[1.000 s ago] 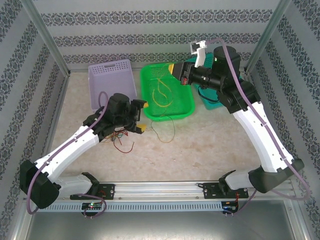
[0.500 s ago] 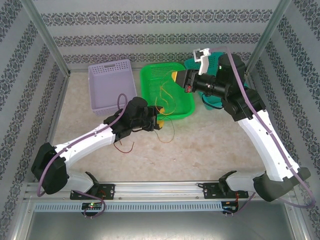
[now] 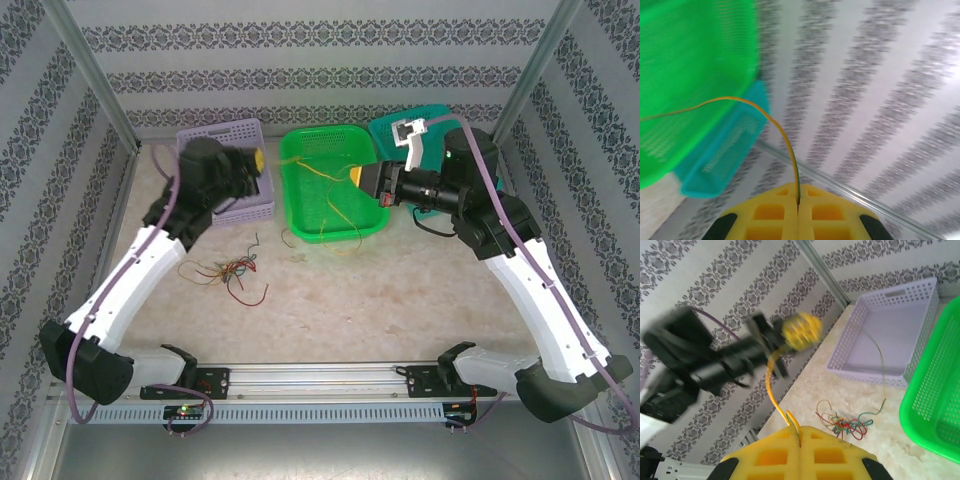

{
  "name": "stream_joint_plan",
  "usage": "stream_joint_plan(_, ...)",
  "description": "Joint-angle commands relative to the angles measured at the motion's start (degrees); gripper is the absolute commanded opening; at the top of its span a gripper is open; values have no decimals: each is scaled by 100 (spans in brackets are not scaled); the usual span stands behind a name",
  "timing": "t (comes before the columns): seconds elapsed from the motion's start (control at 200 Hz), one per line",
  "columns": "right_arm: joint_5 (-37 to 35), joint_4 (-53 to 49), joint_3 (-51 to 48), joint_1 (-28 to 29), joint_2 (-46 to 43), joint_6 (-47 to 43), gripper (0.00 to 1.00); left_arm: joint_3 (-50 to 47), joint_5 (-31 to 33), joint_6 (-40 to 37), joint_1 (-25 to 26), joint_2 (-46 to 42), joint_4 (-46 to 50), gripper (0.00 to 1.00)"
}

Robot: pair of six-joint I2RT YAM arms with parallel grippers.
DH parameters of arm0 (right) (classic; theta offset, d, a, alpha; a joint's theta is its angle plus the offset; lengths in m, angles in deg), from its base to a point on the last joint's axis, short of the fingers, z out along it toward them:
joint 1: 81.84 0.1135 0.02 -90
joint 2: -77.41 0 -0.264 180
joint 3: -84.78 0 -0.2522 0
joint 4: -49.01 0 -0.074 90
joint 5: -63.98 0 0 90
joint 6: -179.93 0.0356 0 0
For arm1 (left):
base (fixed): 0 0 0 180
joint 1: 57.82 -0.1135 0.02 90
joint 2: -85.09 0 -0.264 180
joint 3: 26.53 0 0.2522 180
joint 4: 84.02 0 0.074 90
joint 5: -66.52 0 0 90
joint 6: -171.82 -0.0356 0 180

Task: Untangle the cables

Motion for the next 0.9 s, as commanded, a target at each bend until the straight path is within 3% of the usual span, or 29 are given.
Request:
stream_joint_plan(0.0, 284, 66, -105, 29, 95, 182, 0, 719, 35, -1112, -291, -51, 246, 0)
stream_joint_plan(0.17, 134, 496, 169, 416, 716, 344, 0, 1923, -353, -1855, -742, 543, -401, 0)
stream_joint_plan(0.295, 77, 933, 729, 768, 1451, 581, 0, 3212, -729, -2612, -1094, 1219, -299, 0)
stream_joint_plan(0.405, -72, 1272, 1223, 960, 2155, 857, 0, 3786, -1142, -2653, -1454, 1784, -647, 0)
stream_joint_plan(0.894, -638, 2233, 3346, 1035, 5540, 1925, 0, 3852, -1867, -3299, -2561, 3139, -1237, 0)
